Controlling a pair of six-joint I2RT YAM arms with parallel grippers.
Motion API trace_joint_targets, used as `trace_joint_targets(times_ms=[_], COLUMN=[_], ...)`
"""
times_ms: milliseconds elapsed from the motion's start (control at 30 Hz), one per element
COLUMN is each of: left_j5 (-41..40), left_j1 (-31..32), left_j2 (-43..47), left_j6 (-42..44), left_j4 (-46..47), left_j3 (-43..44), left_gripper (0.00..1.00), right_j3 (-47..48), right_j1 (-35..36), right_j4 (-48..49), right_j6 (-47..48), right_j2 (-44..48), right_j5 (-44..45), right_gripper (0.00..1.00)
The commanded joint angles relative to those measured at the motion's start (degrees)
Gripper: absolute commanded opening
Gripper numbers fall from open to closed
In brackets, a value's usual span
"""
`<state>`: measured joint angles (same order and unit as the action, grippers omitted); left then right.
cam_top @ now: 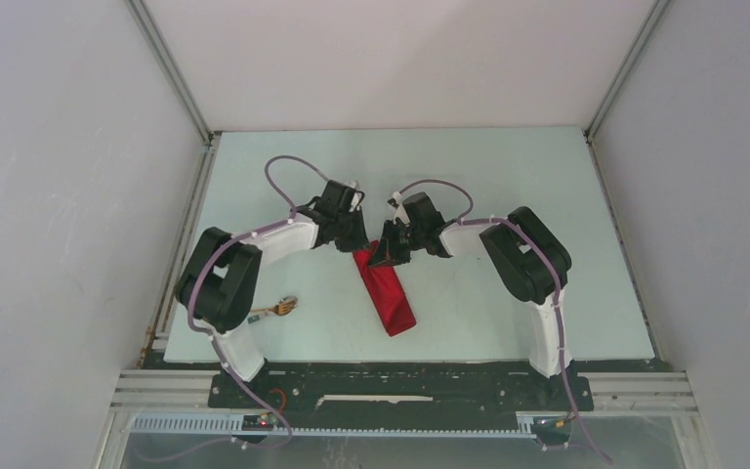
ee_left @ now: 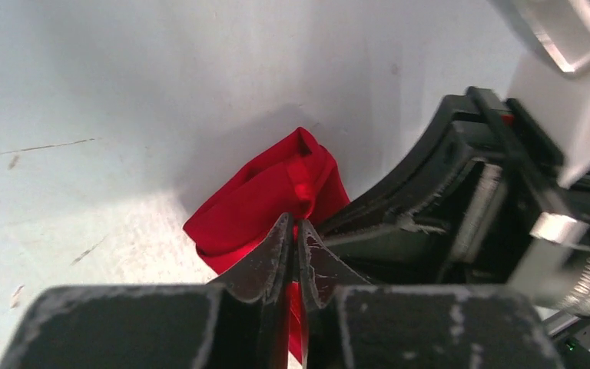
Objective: Fold the napkin into a case and place the utensils inside
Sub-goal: Grasp the top corner of the smaller rectangle folded napkin from the folded napkin, then pick up the smaller rectangle-folded napkin from the center of the board.
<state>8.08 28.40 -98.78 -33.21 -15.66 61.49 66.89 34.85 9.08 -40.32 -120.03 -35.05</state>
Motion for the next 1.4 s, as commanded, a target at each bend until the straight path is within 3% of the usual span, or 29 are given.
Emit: trace_joint_targets(times_ms=[0,200,333,500,600,700,867,1033,1367], left_j5=[2.9,1.2,1.5,1.6,1.6,2.0,2.4,2.5,2.7], left_j1=[0.0,-0.8,-2.2,-2.4,-2.4,-2.4,-2.4,-2.4,-2.4], left_j2=[-3.9,-8.2,-9.5,-10.2,-9.5,-8.8,-8.4,-8.2,-8.2], left_j6=[-1.4,-5.2,-6.8,-6.7,-6.5,-6.1,-5.9,-5.7,-5.7], left_j4=[2.6,1.1,0.5,0.3,1.4,2.5,3.5,3.8,4.3], left_j3=[2.1,1.7,1.1,0.8,-0.4,-1.2,-2.0,-2.2,-2.4], left_gripper=[0.1,0.05,0.0,0.0,0.0,0.0,0.0,0.0,0.0], right_j3=[-1.0,-0.9,-0.9,-1.0,-0.9,-0.9,-1.0,-0.9,-0.5], right_j1=[-0.4,0.0,0.4,2.1,3.9,6.7,15.6,23.0,26.6], right_j4=[-0.1,-1.1,-4.0,-13.2,-18.4,-21.4,-26.2,-26.7,-27.2], right_j6=[1.5,3.5,5.6,9.4,14.3,20.1,27.6,28.7,26.9], right_j2=[-0.5,1.7,5.7,12.8,16.4,18.3,20.9,20.8,15.5], right_j5=[2.6,2.7,2.1,5.2,9.6,13.5,31.6,44.5,49.9], right_gripper=[0.0,0.0,0.08,0.26,0.45,0.57,0.68,0.7,0.62])
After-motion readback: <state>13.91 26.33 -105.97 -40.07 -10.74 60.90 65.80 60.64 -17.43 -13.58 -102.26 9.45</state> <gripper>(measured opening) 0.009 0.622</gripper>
